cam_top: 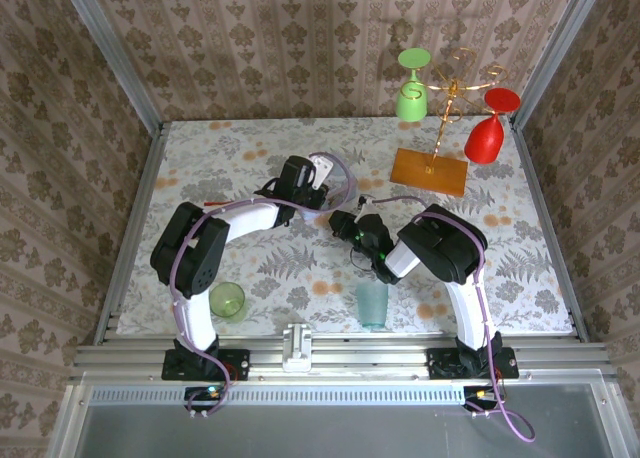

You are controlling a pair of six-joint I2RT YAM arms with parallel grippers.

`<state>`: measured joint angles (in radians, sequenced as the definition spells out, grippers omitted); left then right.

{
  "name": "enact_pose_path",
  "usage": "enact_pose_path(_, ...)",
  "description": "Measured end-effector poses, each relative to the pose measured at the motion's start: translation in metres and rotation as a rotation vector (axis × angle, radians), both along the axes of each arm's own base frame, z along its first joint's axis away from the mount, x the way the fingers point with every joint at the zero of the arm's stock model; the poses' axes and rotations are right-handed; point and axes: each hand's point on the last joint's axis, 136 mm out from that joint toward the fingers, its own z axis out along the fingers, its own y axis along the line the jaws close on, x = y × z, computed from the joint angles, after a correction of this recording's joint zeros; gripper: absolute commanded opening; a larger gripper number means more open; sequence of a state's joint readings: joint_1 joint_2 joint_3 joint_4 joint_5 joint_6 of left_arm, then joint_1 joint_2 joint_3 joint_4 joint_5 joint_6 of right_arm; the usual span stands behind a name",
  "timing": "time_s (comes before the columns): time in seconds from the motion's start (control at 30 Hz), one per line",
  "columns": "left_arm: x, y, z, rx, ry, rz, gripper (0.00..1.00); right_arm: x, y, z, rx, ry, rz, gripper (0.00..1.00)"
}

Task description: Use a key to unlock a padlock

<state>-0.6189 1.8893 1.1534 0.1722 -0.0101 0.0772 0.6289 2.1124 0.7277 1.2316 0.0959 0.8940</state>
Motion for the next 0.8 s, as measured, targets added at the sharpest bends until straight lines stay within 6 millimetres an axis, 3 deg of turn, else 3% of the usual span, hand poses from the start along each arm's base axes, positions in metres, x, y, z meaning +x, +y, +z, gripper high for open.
enact_pose_path(0.23, 0.000, 0.000, 0.000, 0.023, -0.029, 0.001, 0.10, 0.004, -0.002, 0.005, -0.007, -0.018, -0.025, 0.00)
enact_pose_path(0.63, -0.002, 0.000, 0.000, 0.028, -0.042, 0.000, 0.08, 0.016, -0.015, 0.040, 0.011, -0.095, -0.073, 0.00)
enact_pose_path(0.8, -0.002, 0.006, 0.002, 0.020, -0.029, 0.006, 0.17, 0.018, -0.035, 0.047, 0.023, -0.084, -0.095, 0.00)
